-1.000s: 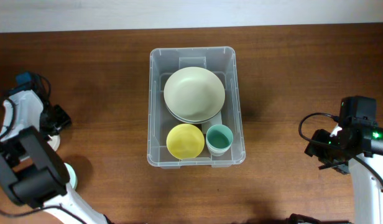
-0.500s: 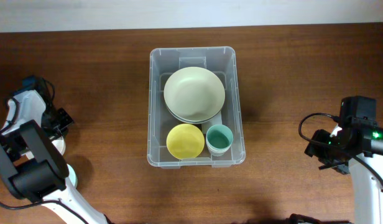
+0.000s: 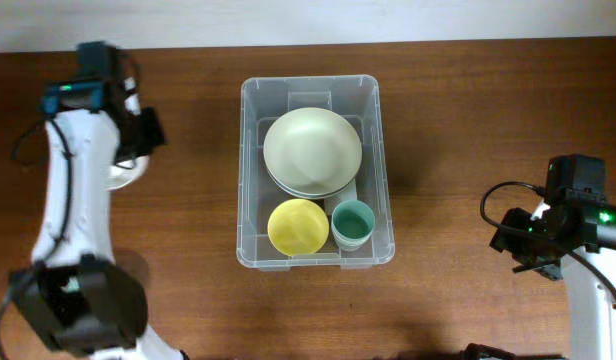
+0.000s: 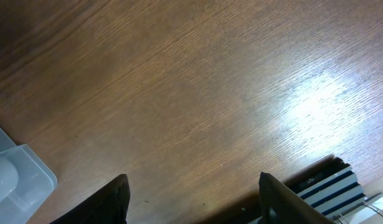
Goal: Pack container
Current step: 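Carry the white bowl into the container onto the yellow bowl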
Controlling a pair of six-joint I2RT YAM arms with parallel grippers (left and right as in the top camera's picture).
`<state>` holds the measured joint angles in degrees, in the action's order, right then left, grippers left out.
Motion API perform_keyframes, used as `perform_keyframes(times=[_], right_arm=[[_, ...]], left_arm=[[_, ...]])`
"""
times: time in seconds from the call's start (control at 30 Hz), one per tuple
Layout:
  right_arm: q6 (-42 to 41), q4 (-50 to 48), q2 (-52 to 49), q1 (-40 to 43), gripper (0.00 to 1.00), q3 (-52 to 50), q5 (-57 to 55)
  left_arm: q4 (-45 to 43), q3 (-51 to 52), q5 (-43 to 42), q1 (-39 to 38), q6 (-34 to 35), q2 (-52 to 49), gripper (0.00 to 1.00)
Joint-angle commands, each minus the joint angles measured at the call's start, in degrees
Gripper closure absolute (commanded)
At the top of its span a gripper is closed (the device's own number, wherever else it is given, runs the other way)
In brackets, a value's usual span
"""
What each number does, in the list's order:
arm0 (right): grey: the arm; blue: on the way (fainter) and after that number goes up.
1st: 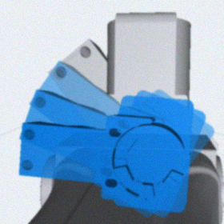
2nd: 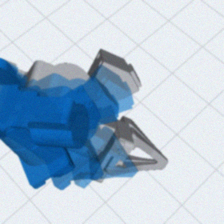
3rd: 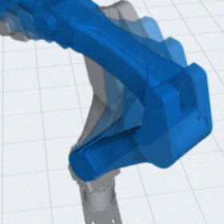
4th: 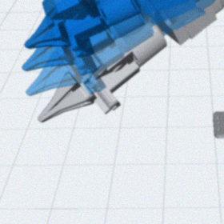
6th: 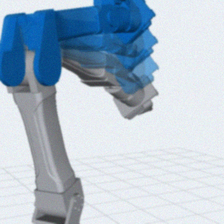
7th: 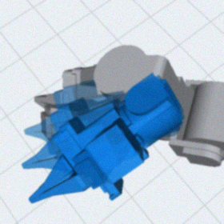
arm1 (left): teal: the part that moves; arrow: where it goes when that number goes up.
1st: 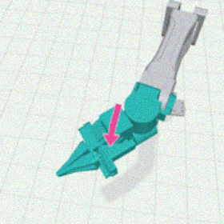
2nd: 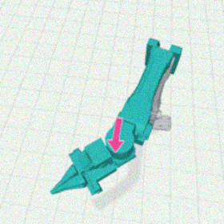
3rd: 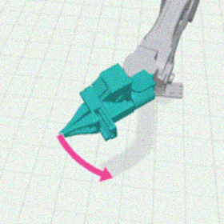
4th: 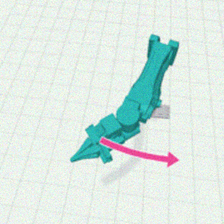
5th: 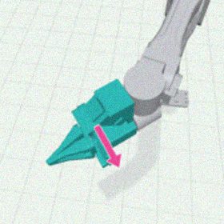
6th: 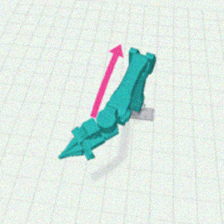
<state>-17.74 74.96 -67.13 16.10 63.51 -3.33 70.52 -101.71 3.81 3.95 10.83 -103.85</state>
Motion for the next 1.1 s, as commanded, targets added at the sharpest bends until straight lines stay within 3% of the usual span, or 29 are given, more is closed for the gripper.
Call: perform_keyframes(times=[0.0,0.23,0.47,0.83,1.07], right_arm=[[0.4,0.0,0.0,0.2,0.37,-0.2,0.1],[0.4,0.0,0.0,0.2,0.37,-0.2,0.1],[0.4,0.0,0.0,0.2,0.37,-0.2,0.1],[0.4,0.0,0.0,0.2,0.37,-0.2,0.1],[0.4,0.2,0.0,0.2,0.37,-0.2,0.1]], left_arm=[[2.7,-0.8,-1.5,-9.5,-2.8,5.0,1.00],[7.9,-0.4,-2.0,-28.6,-3.2,5.5,0.99],[9.3,1.0,-2.1,-40.7,-1.8,5.2,1.00],[5.0,11.6,-3.7,-44.3,0.7,5.1,0.99],[3.3,12.9,-3.7,-44.3,0.7,5.1,0.99]])
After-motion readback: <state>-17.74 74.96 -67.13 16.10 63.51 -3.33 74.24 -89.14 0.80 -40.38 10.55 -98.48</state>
